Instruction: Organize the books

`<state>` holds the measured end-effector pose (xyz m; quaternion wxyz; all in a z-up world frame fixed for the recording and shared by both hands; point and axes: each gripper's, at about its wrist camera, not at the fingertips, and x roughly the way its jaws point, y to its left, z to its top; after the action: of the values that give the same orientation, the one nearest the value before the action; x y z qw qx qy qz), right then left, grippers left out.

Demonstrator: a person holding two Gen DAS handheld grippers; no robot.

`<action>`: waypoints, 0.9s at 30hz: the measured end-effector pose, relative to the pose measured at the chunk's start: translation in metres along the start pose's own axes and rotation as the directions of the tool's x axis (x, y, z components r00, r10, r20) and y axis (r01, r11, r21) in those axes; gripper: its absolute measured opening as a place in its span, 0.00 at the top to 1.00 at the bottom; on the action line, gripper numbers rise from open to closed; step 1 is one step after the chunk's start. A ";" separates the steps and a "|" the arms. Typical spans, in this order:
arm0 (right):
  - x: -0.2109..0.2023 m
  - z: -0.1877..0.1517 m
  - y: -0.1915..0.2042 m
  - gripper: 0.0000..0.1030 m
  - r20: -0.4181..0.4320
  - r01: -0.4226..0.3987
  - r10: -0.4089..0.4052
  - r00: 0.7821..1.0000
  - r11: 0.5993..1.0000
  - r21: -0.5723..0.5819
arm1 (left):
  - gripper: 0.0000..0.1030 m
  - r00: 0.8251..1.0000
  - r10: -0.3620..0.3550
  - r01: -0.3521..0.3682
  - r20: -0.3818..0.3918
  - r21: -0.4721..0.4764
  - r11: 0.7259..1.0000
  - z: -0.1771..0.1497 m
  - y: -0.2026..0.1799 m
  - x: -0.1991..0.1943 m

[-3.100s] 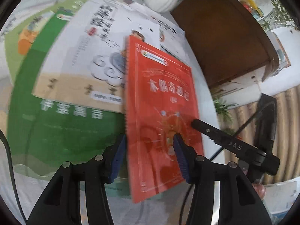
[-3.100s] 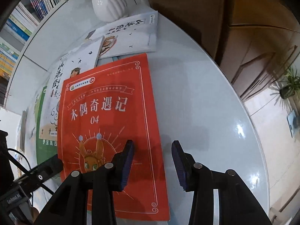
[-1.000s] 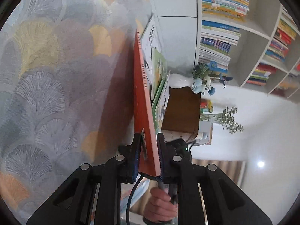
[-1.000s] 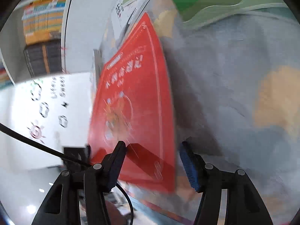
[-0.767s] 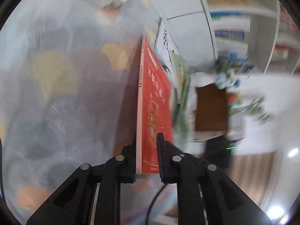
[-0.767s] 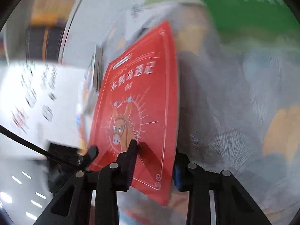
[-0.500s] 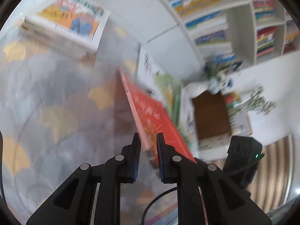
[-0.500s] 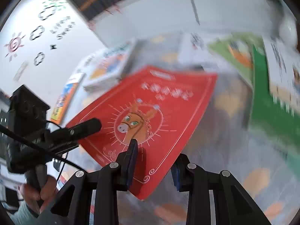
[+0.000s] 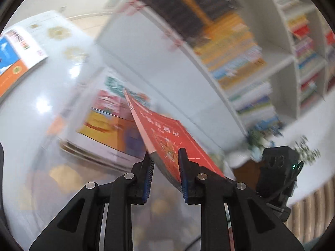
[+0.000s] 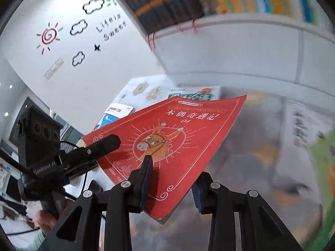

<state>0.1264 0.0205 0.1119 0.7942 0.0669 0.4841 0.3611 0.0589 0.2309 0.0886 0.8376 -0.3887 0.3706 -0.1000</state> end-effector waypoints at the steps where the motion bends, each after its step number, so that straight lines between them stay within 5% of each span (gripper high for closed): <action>1: 0.014 0.005 -0.002 0.68 -0.019 -0.001 0.001 1.000 1.000 -0.001 | 0.82 1.000 0.015 -0.015 0.001 -0.014 1.000 0.004 0.008 0.008; 11: 0.101 0.027 -0.029 0.68 -0.148 0.040 -0.029 0.989 0.996 0.076 | 0.79 0.993 0.110 -0.114 -0.041 -0.120 0.986 0.017 0.069 0.041; 21: 0.111 0.020 -0.005 0.65 -0.148 0.080 -0.082 0.986 0.997 -0.016 | 0.76 0.977 0.210 -0.203 0.032 -0.148 0.968 -0.003 0.078 -0.011; 27: 0.079 -0.003 -0.024 0.61 -0.175 0.030 -0.018 0.984 0.997 0.067 | 0.76 0.975 0.214 -0.217 -0.062 -0.044 0.975 -0.054 0.046 -0.027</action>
<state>0.1574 0.0521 0.0425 0.7501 0.0568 0.5650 0.3389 -0.0030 0.2433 0.0474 0.8224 -0.3643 0.4368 -0.0101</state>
